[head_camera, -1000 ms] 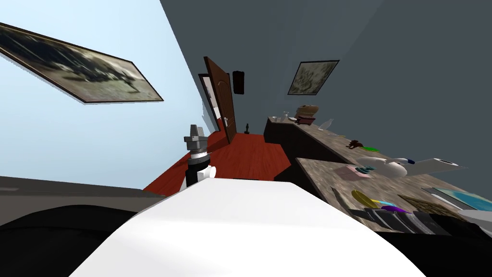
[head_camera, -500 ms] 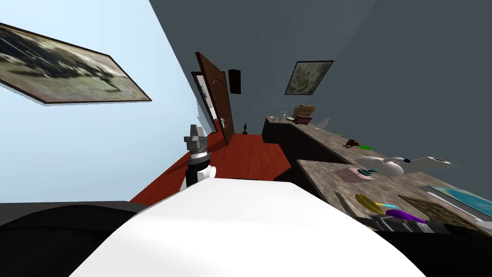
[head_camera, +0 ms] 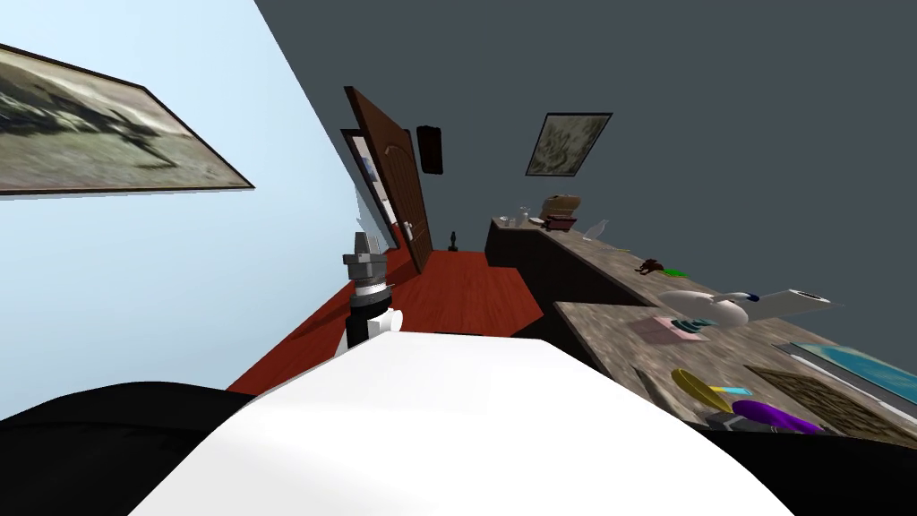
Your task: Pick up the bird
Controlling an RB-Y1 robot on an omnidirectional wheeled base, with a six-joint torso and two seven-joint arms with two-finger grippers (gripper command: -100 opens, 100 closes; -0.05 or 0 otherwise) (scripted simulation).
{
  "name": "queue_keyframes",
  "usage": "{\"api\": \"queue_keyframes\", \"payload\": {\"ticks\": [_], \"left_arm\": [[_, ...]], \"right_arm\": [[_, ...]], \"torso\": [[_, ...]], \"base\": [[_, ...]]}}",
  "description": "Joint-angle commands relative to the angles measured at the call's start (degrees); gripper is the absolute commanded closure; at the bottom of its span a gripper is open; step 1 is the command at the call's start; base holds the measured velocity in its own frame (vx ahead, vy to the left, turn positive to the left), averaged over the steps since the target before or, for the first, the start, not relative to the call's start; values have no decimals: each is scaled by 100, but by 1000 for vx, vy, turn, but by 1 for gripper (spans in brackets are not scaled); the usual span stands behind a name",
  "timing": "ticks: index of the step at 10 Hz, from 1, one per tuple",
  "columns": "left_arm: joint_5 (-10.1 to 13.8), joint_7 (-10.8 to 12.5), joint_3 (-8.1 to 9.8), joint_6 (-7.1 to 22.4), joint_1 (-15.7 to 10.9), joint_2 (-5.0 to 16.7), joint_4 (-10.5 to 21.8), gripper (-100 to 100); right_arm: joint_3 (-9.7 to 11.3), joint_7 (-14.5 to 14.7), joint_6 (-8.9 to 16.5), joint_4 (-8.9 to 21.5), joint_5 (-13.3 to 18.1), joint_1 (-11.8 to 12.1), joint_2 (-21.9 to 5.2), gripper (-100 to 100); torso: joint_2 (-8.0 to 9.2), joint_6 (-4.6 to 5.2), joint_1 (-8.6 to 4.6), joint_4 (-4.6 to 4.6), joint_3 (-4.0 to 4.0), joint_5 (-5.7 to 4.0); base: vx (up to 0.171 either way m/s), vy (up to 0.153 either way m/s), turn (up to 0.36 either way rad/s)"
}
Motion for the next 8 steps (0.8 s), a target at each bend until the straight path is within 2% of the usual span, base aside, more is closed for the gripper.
{"api": "queue_keyframes", "payload": {"ticks": [1, 2, 3, 4, 5, 7, 8], "left_arm": [[0, 0, 0, 0, 0, 0, 0, 0], [0, 0, 0, 0, 1, 0, 0, 0], [0, 0, 0, 0, 0, 0, 0, 0], [0, 0, 0, 0, 1, 0, 0, 0], [0, 0, 0, 0, 0, 0, 0, 0], [0, 0, 0, 0, 0, 0, 0, 0], [0, 0, 0, 0, 0, 0, 0, 0]], "right_arm": [[-84, 286, 17, 220, 76, -6, 19, -100], [-84, 392, 17, 220, 76, -6, 19, -100], [-177, 632, 34, 388, 142, 16, 47, -100], [-177, 713, 34, 388, 142, 16, 47, -100], [-270, 1016, 51, 557, 209, 39, 76, -100], [-245, 1036, 44, 597, 205, 13, 63, -100], [-255, 1029, 47, 569, 202, 28, 71, 100]], "torso": [[0, 0, 0, 0, 0, 0], [-4, 6, -2, 0, -1, -1], [-5, 2, -1, -1, -2, -1], [-13, 6, 7, -2, -6, 0], [-10, 1, 10, -2, -5, 2], [-14, -1, -1, -3, -8, -1], [4, -1, -1, 1, 2, 0]], "base": [[96, -3, -116], [99, 5, -106], [127, 29, -166], [112, 35, -74], [131, -7, -157], [84, 9, -33], [9, 0, 2]]}}
